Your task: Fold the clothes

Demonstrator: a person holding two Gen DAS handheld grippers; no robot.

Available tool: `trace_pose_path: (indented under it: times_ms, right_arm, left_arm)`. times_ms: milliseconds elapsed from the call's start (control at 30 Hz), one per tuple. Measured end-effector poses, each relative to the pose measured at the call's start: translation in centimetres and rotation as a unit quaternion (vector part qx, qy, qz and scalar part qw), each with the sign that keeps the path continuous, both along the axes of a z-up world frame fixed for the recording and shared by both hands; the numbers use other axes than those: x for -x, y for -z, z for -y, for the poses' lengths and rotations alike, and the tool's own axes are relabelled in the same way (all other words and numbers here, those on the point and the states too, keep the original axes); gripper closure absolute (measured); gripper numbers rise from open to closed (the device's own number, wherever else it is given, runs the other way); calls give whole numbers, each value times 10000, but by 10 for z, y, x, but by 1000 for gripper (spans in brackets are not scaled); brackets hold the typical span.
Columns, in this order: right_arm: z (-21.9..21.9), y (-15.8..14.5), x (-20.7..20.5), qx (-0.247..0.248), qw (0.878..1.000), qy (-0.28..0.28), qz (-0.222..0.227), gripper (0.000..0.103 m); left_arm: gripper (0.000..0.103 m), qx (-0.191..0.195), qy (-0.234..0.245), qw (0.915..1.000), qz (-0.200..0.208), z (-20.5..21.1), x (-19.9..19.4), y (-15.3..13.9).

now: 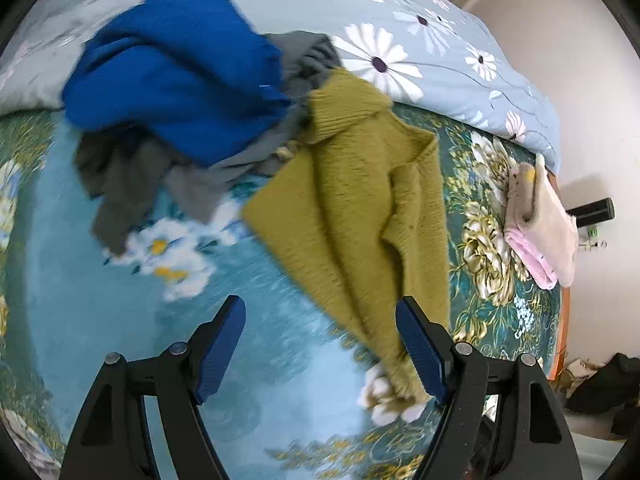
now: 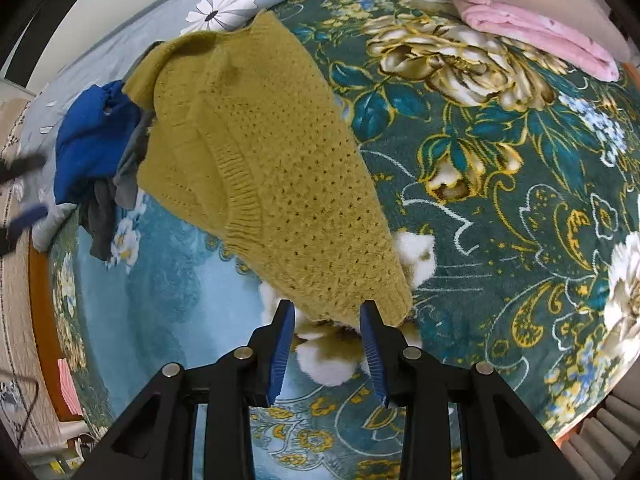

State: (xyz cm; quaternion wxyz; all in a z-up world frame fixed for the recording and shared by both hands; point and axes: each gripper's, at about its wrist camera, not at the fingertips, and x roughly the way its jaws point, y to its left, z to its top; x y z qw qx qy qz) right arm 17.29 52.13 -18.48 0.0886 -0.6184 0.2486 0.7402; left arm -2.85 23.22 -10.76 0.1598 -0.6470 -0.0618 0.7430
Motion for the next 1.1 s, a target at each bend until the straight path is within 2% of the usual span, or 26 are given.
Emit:
trace_pose_path:
  times_ms: [167,333,700,800,867,900,933,1000,1100]
  right_arm:
    - [-15,2,3,-2,9999,23,-140,65]
    - [-36,6,6,96,9995,189,-222,63]
    - [-69,24,-7,262,9962,831,-75,62]
    - [-74,28,-7,316,9950,948,-30,62]
    - [-75,30,-6,325,9946,980,-35,62]
    - [-76,30,-5,324,9945,992,-44,62]
    - [-76,30,-4,323,9944,1004,-52,62]
    - [-77,30,-1,345,9938,1054,-73,62]
    - [-78,30,2,398,9928,1122,-101,62]
  left_arm:
    - [25,208,398,9990,65,-59,28,19]
    - [25,539,1013,9934,-49,-117,43,38]
    - [27,998,1593,9821,73,-189,68,96]
    - [36,1185,1630,9794,147,-198,74,109]
    - [46,1349,1545,9784,246,-199,80,117]
    - [55,1381,1480,9789,287,-197,83,120]
    - [64,1387,1402,9798,323,-195,86,122]
    - [73,1368,1251,9819,385,-189,91,125]
    - [89,1148,1089,9863,466,-179,95,122]
